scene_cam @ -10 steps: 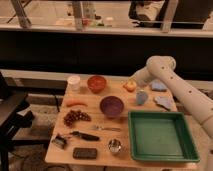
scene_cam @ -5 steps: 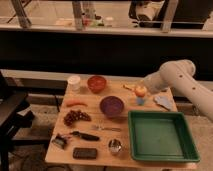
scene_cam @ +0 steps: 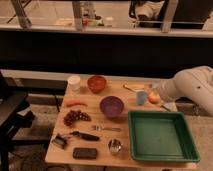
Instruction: Place apple in tray
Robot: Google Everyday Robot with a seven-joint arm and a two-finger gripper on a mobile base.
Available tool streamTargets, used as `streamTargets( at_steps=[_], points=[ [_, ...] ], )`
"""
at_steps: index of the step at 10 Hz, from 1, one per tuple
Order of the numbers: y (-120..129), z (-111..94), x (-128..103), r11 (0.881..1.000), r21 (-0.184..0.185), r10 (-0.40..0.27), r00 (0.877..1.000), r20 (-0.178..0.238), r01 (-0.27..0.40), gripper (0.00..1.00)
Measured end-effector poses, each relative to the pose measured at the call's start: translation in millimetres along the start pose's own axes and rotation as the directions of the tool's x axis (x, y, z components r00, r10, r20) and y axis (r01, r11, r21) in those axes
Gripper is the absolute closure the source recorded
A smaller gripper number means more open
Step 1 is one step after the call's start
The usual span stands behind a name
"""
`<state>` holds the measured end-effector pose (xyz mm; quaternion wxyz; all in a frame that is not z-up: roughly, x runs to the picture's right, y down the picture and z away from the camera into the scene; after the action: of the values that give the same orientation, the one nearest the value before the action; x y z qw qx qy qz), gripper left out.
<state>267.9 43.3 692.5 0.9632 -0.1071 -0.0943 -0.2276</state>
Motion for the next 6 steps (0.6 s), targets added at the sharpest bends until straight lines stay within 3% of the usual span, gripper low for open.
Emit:
streamTargets(
  at_steps=[3,6],
  points=[
    [28.4,-10.2,-8.5,0.998,-0.056,0.022,1.000,-0.010,-0.022,0.59],
    [51.5,-16.3,-21.6,0.996,-0.078,0.058,0.997,0.048,-0.054,0.59]
  ],
)
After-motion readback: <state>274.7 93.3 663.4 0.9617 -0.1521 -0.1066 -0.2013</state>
